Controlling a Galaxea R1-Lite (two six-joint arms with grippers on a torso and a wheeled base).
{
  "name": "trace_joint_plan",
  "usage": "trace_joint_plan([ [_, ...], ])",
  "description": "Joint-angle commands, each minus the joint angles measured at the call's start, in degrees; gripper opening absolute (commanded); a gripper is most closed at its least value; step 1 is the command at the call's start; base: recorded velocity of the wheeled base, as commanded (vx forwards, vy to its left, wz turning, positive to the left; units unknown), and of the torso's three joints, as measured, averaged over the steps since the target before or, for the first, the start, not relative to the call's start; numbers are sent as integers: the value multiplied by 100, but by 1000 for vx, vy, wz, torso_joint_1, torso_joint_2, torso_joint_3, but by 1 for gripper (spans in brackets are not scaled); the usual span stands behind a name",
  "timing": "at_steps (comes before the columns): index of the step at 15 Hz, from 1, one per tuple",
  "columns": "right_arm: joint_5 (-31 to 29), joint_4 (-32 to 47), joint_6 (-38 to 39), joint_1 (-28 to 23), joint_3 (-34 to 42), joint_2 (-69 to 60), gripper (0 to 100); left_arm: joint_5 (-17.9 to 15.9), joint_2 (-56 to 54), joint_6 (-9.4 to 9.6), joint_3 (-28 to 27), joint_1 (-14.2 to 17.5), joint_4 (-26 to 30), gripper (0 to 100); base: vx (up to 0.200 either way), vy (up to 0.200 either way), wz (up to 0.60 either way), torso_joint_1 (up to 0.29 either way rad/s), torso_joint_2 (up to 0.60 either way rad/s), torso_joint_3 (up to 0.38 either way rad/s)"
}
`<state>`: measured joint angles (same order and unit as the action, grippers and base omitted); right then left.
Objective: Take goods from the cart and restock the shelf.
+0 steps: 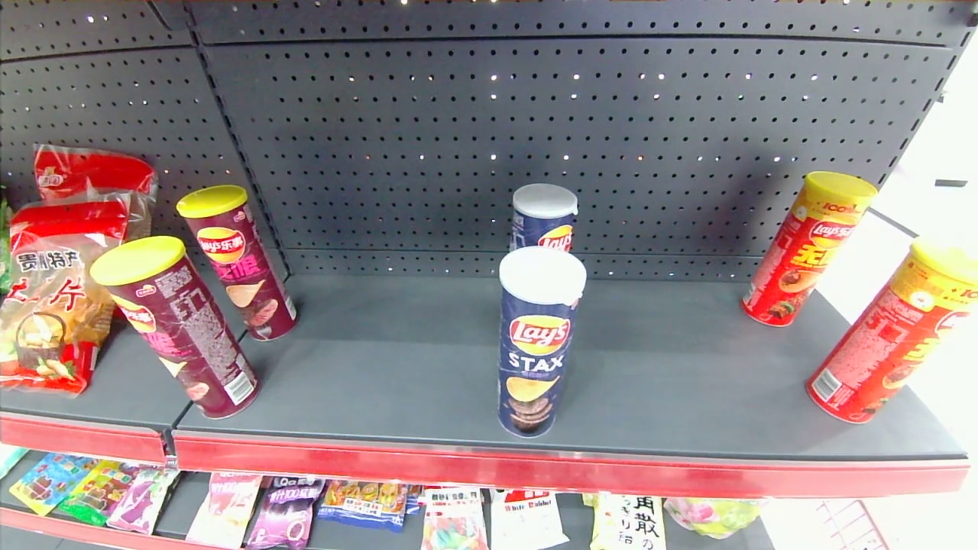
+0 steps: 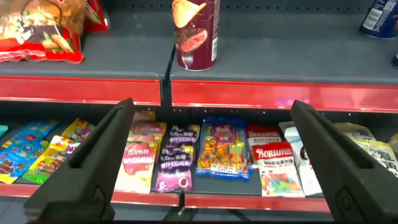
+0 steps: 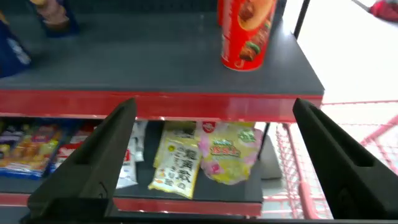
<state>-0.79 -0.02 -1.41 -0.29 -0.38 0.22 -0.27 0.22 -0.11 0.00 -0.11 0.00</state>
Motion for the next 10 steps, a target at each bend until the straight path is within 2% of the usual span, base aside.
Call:
trace_joint_plan([
  [1, 9, 2, 62, 12, 38, -22, 100, 9, -22, 2, 0, 2, 0, 100, 0, 0, 0, 0, 0, 0],
  [10, -17, 2, 133, 12, 38, -22, 100, 9, -22, 2, 0, 2, 0, 100, 0, 0, 0, 0, 0, 0],
])
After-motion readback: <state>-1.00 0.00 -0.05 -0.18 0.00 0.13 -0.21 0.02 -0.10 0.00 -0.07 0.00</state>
